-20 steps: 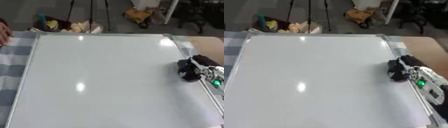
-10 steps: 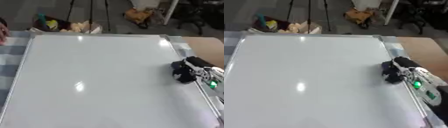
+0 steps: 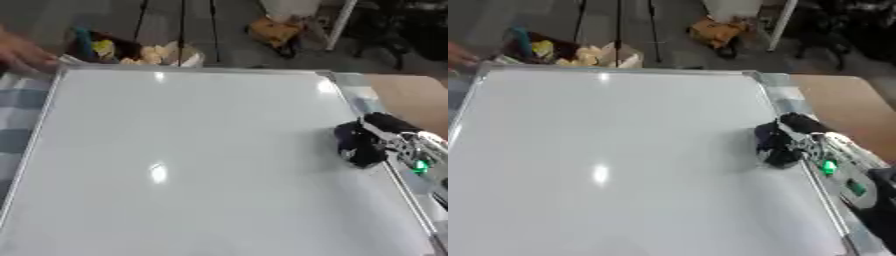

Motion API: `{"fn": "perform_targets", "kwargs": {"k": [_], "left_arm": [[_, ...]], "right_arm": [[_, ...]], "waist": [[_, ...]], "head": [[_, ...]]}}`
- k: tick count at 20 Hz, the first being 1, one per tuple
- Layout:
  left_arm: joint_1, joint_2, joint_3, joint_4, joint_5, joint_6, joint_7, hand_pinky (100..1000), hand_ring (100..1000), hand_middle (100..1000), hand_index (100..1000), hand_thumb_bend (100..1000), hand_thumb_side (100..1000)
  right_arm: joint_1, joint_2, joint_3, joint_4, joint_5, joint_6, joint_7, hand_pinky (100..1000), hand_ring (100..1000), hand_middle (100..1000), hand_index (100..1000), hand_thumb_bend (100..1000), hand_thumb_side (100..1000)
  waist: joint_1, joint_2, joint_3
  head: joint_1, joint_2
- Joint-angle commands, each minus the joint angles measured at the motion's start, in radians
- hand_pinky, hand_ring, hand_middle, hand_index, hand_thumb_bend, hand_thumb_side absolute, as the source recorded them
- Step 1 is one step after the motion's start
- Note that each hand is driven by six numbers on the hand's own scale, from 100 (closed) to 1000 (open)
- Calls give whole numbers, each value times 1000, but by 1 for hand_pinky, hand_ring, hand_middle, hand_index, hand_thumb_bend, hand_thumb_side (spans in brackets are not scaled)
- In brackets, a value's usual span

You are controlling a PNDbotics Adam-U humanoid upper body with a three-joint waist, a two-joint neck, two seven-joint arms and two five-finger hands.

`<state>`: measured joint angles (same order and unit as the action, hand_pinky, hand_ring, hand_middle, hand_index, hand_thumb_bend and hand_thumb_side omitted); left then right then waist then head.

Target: Wipe the whiteboard clean with a brush.

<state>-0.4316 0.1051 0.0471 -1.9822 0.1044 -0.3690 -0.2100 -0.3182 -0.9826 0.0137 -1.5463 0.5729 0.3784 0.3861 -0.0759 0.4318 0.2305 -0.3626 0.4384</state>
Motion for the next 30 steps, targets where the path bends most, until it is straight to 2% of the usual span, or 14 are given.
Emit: {"fn": "perform_targets", "kwargs": {"k": [1, 18, 30], "left_arm": [[-10, 11, 2, -18, -2, 3, 1, 360, 712, 589, 481, 108, 937], [-10, 9, 1, -18, -2, 5, 2, 360, 712, 590, 481, 108, 937], [-10, 7, -1, -18, 0, 7, 1, 360, 711, 590, 481, 108, 938]], "right_arm": [[-1, -3, 28, -16, -25, -11, 25, 576, 604, 297, 384, 100, 276], [-20, 10, 51, -57, -158, -8, 89, 530, 589, 281, 372, 100, 235], [-23, 19, 69, -110, -314, -18, 140, 492, 578, 265, 359, 100, 202]], "waist": [[5, -13, 5], [5, -14, 6], [6, -17, 11]], "head": [[-4, -4], [-8, -3], [-11, -4]]}}
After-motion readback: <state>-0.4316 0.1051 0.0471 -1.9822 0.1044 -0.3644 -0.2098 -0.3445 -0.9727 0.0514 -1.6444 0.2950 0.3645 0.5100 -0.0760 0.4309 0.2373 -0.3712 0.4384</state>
